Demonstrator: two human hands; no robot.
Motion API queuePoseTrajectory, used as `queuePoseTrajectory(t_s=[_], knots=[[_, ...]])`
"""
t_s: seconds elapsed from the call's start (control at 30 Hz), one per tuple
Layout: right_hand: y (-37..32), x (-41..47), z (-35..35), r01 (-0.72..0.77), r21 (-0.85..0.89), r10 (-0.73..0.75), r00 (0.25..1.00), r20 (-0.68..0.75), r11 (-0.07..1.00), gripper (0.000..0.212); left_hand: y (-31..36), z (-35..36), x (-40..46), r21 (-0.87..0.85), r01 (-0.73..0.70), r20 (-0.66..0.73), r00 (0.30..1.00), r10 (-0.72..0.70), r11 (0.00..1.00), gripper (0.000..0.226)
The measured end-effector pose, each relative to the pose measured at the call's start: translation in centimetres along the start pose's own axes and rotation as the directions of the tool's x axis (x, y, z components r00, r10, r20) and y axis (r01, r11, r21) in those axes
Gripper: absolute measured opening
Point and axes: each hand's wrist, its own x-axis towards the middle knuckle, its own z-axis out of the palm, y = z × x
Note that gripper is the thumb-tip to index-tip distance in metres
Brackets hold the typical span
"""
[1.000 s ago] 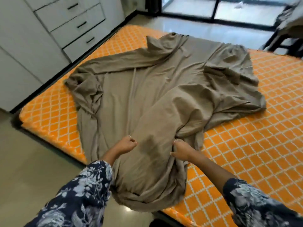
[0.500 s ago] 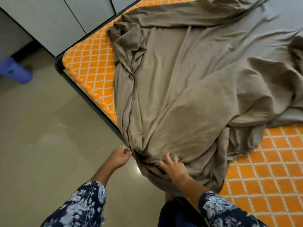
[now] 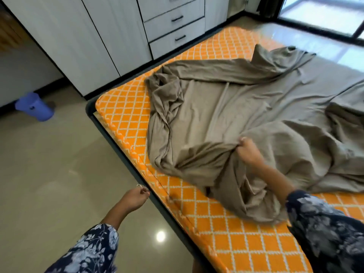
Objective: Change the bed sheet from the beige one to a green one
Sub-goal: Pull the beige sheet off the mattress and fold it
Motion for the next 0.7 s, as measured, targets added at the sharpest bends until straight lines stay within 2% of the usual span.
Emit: queuePoseTrajectory(t_s=[0.1,0.17,0.23,0.37,0.47,0.57,0.7], knots=[[-2.2,0.7,-6.5,-0.092,0.188,0.148,0.94,-0.309,0.978,0.044,3.0,-2.3,-0.2,-0.04,-0.079,-0.007,0.997,0.079,0.996,0.032],[-2.5,0.6,-9.1,-0.156,0.114,0.187,0.908,-0.374,0.981,0.051,4.4,-3.6,0.2,-0.048,-0.111,-0.003,0.994,0.111,0.993,0.033],[-2.1,0.7,-9.8,-0.2,-0.017,0.183,0.925,-0.332,0.98,0.056,5.8,-4.7,0.9,-0.034,-0.139,0.01,0.99,0.139,0.99,0.036],[-0.9,2.3,-6.4,-0.3,-0.202,0.245,0.934,-0.258,0.932,0.049,7.8,-6.5,4.4,0.031,-0.198,0.066,0.979,0.195,0.98,0.038],[-0.8,3.7,-1.9,-0.277,-0.349,0.243,0.96,-0.14,0.895,0.05,8.5,-8.3,8.4,0.054,-0.218,0.119,0.97,0.211,0.974,0.038],[-2.5,4.8,2.5,-0.286,-0.43,0.317,0.948,-0.001,0.856,0.052,8.6,-10.9,13.0,0.104,-0.267,0.147,0.957,0.25,0.958,0.037],[-5.4,8.6,7.0,-0.275,-0.463,0.319,0.947,0.019,0.843,0.047,8.6,-14.7,18.9,0.164,-0.322,0.199,0.936,0.289,0.932,0.029]])
